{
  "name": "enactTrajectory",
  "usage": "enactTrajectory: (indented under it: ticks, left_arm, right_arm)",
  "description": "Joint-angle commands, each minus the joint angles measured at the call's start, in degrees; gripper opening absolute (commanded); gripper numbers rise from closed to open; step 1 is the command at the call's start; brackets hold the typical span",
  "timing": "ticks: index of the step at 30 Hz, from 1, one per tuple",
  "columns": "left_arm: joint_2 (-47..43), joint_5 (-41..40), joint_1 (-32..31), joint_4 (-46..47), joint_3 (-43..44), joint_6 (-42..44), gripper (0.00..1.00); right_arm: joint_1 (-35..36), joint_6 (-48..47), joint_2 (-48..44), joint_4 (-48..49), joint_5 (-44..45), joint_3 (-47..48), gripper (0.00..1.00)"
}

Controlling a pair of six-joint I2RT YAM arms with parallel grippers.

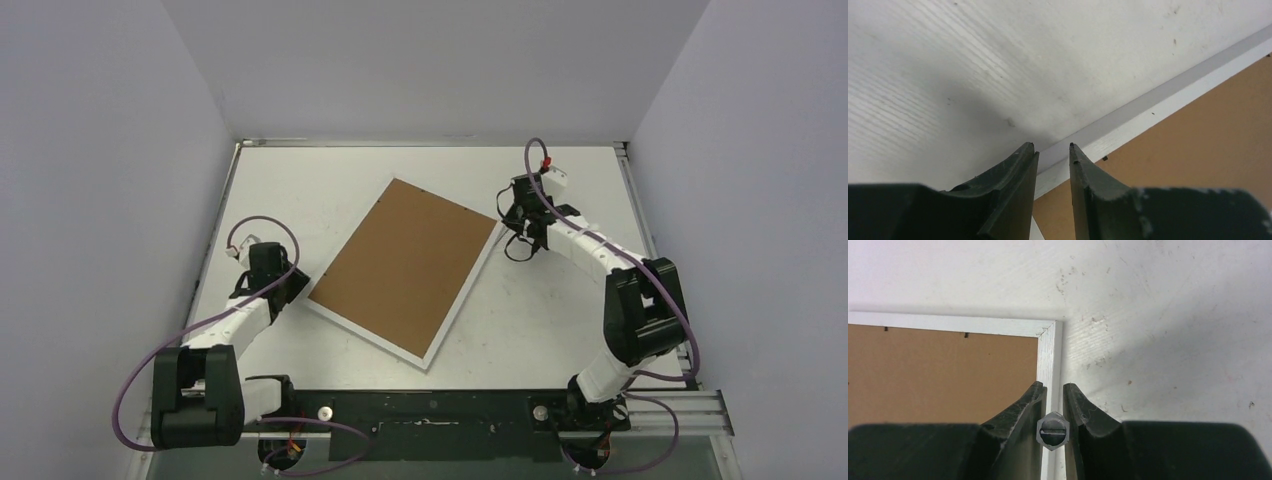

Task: Take the photo out of the frame
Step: Adjust the photo frame at the center of the board.

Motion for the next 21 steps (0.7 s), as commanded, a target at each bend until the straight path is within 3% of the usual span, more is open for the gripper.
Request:
enactTrajectory:
  ticks: [1, 6, 10, 13, 21]
  left_arm:
    - [-1.4, -7.3, 0.7, -3.6, 0.4, -4.6, 0.26]
    - [-0.2, -8.9, 0.7, -5.9, 0.7, -5.1, 0.2]
    - [1.0, -5.1, 0.5, -7.3, 1.7, -2.9, 0.06]
    - [0.7, -3.3, -0.4, -9.6, 1.8, -2.6, 0.03]
    - [-5.5, -2.2, -13.4, -11.7, -1.5, -10.1, 0.04]
  right_arm:
    - [-0.5, -1.4, -3.8, 3.9, -0.3, 1.0, 0.05]
    - [-0.5, -2.6, -7.2, 3.2, 1.1, -2.5, 0.05]
    - [-0.5, -3.5, -9.5, 2.4, 1.1, -5.0, 0.05]
    - [-0.7, -3.9, -11.2, 1.1, 1.2, -6.8, 0.05]
    - [-1.8, -4.1, -12.0, -0.7, 1.3, -9.9, 0.05]
